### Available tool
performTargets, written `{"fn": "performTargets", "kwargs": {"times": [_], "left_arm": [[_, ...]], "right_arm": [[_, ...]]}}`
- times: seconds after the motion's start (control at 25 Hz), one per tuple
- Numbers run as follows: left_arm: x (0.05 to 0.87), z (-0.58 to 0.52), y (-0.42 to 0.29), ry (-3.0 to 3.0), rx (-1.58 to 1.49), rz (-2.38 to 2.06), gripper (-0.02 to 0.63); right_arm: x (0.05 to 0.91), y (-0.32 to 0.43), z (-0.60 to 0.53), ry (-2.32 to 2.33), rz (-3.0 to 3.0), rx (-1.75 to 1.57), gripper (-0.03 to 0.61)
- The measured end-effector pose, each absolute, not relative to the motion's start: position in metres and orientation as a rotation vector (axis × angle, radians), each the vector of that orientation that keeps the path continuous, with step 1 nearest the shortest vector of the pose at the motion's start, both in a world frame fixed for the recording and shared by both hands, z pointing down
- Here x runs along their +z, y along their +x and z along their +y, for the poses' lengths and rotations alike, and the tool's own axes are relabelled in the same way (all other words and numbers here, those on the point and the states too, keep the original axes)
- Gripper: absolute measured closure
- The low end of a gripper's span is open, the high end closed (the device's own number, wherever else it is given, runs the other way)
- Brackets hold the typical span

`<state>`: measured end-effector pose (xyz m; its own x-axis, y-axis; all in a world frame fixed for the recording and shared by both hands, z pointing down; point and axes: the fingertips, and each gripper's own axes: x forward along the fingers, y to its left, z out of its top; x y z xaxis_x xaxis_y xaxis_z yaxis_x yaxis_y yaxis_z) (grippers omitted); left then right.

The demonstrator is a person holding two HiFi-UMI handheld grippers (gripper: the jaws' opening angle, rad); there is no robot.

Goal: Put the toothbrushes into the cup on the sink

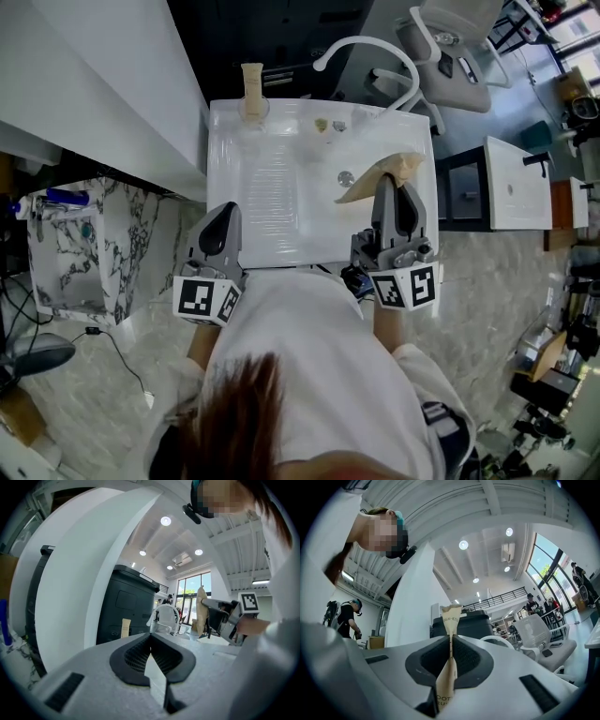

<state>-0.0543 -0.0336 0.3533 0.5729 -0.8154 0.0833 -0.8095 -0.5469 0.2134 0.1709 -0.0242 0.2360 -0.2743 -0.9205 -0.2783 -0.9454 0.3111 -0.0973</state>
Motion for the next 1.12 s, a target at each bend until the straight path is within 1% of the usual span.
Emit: {"fn": "performTargets", "kwargs": {"times": [0.4,1.12], "left_arm": [[0.361,-0.053,-0.071,2.549,-0.021,-1.335,0.598],[0.386,-0.082,-0.076,2.51,0.024,-1.251,0.598]], "right_arm": [[0.217,0.14,-0.071,-1.643,2.311,0.179,0.554],[0.222,0.082,-0.166,-1.565,2.364,0.203,0.554]]}}
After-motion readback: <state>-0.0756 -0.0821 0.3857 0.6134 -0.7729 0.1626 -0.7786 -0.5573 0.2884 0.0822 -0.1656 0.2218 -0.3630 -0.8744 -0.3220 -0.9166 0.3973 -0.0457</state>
